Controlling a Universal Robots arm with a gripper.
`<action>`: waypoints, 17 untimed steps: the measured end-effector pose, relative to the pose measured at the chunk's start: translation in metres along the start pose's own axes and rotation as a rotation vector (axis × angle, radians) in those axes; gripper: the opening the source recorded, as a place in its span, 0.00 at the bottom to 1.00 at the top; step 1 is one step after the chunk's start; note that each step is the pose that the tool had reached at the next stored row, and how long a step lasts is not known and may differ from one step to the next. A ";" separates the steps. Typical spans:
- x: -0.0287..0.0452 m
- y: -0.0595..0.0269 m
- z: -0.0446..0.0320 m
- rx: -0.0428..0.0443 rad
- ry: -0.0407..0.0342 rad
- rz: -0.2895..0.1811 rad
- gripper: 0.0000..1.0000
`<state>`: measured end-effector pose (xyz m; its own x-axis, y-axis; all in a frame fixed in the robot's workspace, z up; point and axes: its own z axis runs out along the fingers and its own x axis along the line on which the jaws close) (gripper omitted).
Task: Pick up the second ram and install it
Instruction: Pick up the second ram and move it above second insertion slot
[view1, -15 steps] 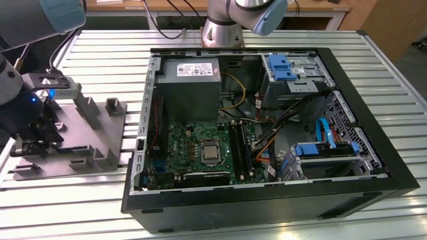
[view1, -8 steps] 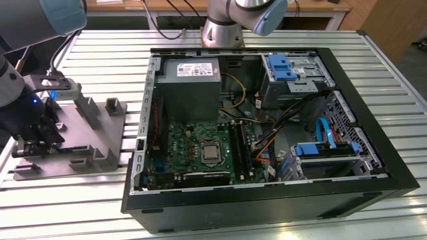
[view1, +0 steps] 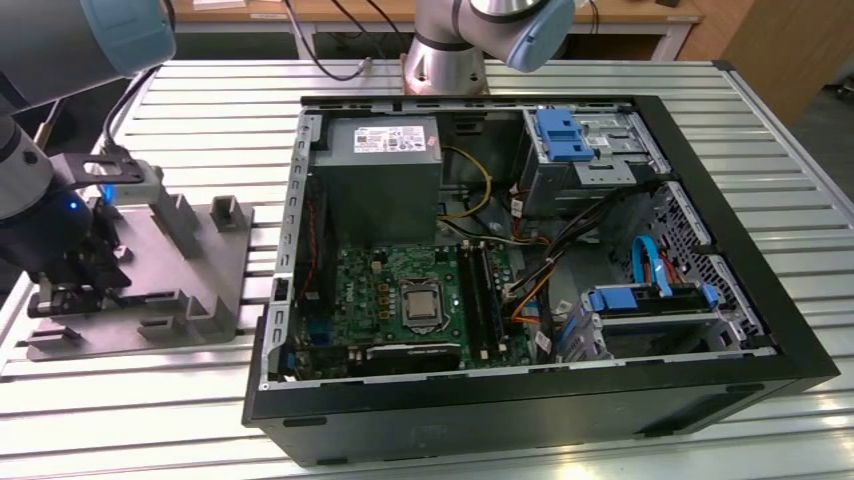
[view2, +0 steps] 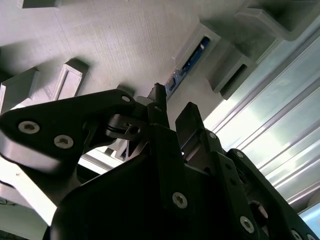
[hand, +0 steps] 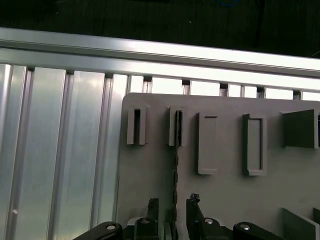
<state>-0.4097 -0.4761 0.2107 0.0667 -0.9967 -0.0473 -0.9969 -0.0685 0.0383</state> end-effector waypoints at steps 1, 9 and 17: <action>0.0000 0.0000 0.0005 -0.0001 -0.0003 0.000 0.35; 0.0003 0.0001 0.0060 0.0001 -0.0011 -0.001 0.35; 0.0004 0.0020 0.0121 -0.0002 -0.0011 -0.007 0.35</action>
<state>-0.4122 -0.4761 0.1987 0.0735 -0.9961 -0.0487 -0.9964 -0.0754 0.0382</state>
